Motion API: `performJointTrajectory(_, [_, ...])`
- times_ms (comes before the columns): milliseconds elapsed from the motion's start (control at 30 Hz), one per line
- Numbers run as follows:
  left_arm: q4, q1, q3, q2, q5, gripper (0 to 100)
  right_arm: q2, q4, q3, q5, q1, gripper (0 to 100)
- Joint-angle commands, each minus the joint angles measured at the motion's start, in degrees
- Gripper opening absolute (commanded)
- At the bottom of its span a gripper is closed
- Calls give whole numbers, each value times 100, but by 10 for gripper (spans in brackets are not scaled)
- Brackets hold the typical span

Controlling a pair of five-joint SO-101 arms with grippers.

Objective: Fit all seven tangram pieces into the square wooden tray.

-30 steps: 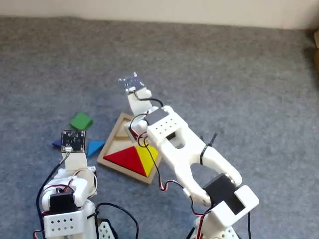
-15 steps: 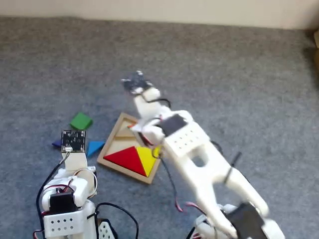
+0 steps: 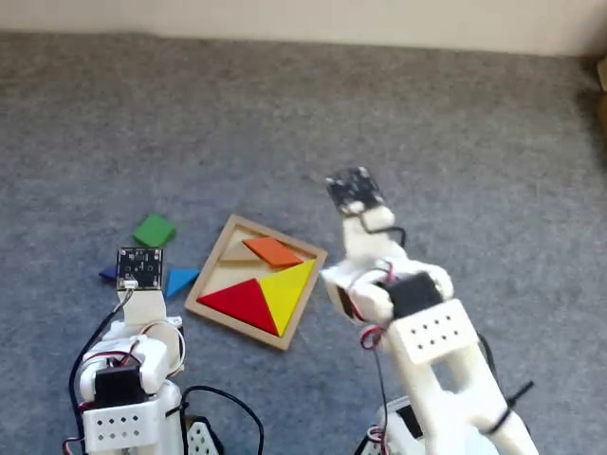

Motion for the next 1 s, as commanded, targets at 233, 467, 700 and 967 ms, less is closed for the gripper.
performJointTrajectory(233, [26, -66, 110, -189, 62, 13, -2501, 22, 1745, 70, 1191, 156])
performJointTrajectory(467, [26, -66, 110, -189, 62, 13, -3591, 22, 2677, 70, 1235, 156])
performJointTrajectory(700, [26, -48, 110, -189, 53, 12, -4769, 40, 3714, 70, 1244, 156])
performJointTrajectory(967, [26, -48, 110, -189, 44, 14, -5895, 31, 4462, 70, 1640, 156])
